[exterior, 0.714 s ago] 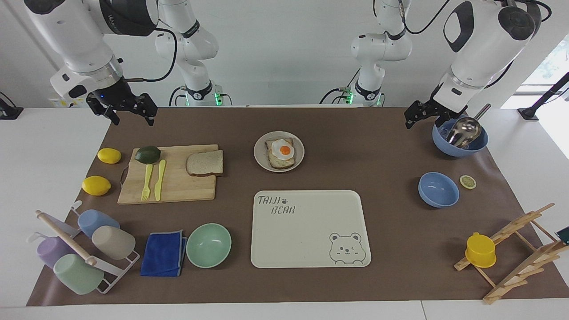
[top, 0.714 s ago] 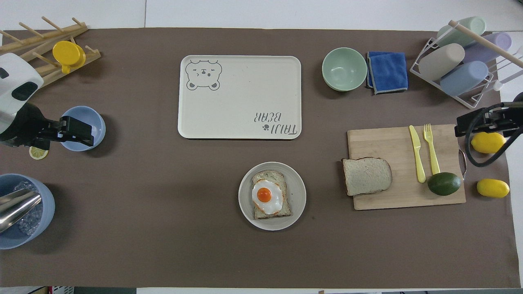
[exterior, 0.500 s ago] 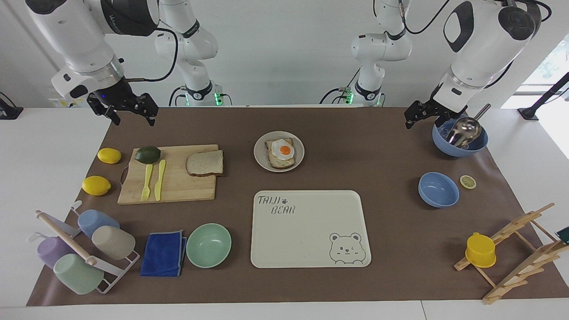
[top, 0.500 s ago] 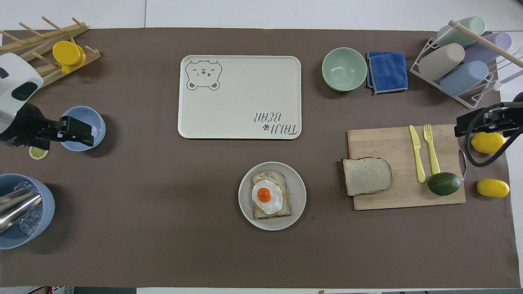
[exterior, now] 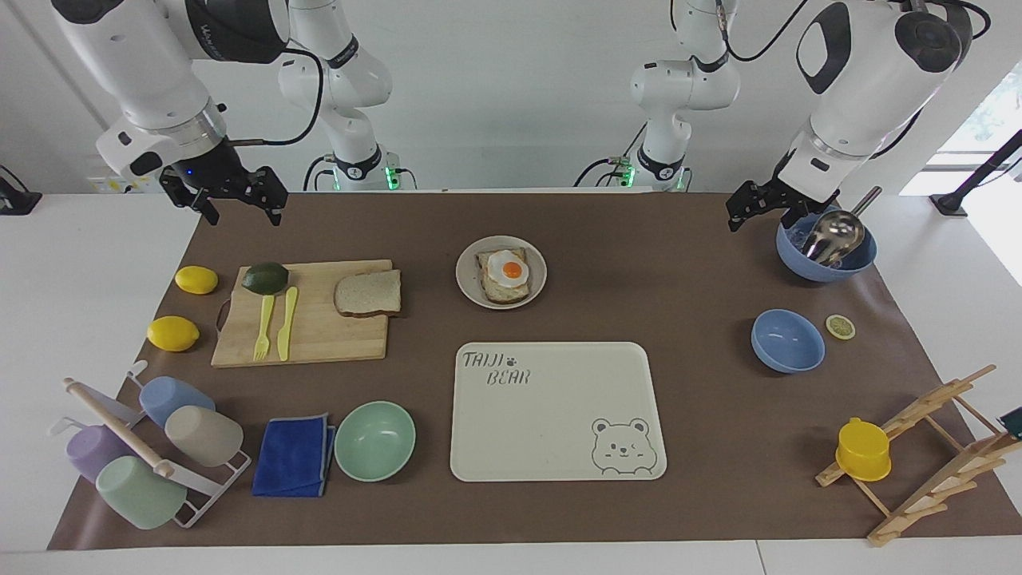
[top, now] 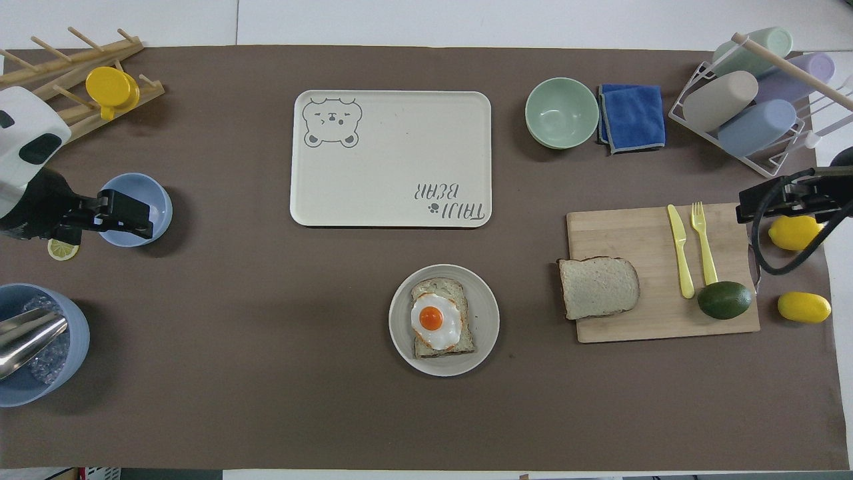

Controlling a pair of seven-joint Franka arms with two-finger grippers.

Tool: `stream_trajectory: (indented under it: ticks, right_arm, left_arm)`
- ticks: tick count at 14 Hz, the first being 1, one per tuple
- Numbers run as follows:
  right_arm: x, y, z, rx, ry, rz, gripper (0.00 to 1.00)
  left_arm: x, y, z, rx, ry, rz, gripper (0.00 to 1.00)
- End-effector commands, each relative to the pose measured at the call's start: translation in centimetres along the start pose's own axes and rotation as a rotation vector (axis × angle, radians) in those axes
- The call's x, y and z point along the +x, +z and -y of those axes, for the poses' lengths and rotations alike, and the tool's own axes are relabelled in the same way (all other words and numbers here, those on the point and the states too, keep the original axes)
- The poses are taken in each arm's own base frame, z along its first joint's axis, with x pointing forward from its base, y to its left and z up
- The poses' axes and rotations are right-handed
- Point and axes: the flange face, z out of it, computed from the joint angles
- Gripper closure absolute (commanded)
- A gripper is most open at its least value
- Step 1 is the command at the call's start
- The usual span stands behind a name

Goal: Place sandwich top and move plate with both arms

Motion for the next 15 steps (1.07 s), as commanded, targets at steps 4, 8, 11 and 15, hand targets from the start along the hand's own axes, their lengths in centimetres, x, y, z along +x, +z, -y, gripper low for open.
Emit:
stream_trajectory:
  ticks: [4,8,11,15]
  right_arm:
    - [-0.5,1.0,1.1,0.013,-0.076,0.0,0.0]
    - [1.2,8.7,8.8,-0.033,-0.141,0.043,0.0]
    - [2.6,15.7,14.1,-0.165,-0.149,0.063,0.0]
    - [-0.8,24.8,22.3,-0.335,-0.133,0.082,0.0]
  left_arm:
    - [-0.7,-0.1,0.3,0.014,0.005,-0.005,0.0]
    - [-0.7,-0.1,0.3,0.014,0.005,-0.005,0.0]
    - [-0.7,-0.1,0.3,0.014,0.005,-0.005,0.0]
    - [-0.7,-0.1,0.3,0.014,0.005,-0.005,0.0]
